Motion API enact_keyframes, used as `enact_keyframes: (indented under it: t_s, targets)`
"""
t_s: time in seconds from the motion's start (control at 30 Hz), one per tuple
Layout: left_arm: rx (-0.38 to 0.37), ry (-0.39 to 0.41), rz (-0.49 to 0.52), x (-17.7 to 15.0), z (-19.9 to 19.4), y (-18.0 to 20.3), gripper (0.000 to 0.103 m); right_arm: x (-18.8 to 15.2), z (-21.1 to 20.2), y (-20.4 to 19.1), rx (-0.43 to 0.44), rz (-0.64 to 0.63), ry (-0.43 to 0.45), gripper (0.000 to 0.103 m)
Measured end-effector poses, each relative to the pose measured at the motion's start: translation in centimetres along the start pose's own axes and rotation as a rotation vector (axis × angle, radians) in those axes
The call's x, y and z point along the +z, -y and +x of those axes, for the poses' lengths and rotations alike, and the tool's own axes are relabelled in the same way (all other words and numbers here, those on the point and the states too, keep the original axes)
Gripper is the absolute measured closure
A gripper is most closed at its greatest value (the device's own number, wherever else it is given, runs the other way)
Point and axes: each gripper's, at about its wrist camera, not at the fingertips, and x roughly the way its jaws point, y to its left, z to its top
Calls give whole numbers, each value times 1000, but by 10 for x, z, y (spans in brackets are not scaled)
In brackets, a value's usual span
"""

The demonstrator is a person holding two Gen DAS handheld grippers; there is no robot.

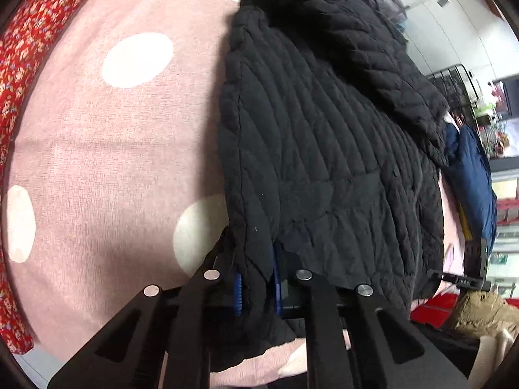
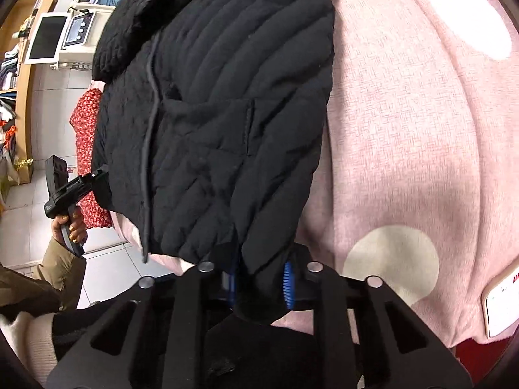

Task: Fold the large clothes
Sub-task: 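Grasp the jacket side edge with the left gripper while the right gripper grasps it too, then lift the jacket side over its body with both grippers, then release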

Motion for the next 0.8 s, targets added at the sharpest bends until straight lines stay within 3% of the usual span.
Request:
enact_keyframes:
  t_s: [0.17, 0.33, 0.43, 0.5, 0.67, 0.8]
  targets:
    - [-27, -29, 93, -21, -21, 11, 93, -12, -24, -15, 11, -76, 20, 91]
    - [-23, -128, 178, -65, -23, 21, 93, -33, -38, -10, 21, -64, -9, 91]
    - [-24, -180, 121, -93, -16, 9, 93, -48, -30, -1, 31, -32, -57, 91]
    - [-47, -173, 56, -102, -15, 0, 93, -51, -24, 3, 40, -9, -74, 91]
    - [-28, -176, 35, -95, -9, 4, 94, -30, -12, -5, -7, -45, -101, 91]
    - [-28, -147, 44, -79, -19, 15, 94, -11, -16, -18, 19, -83, -97, 91]
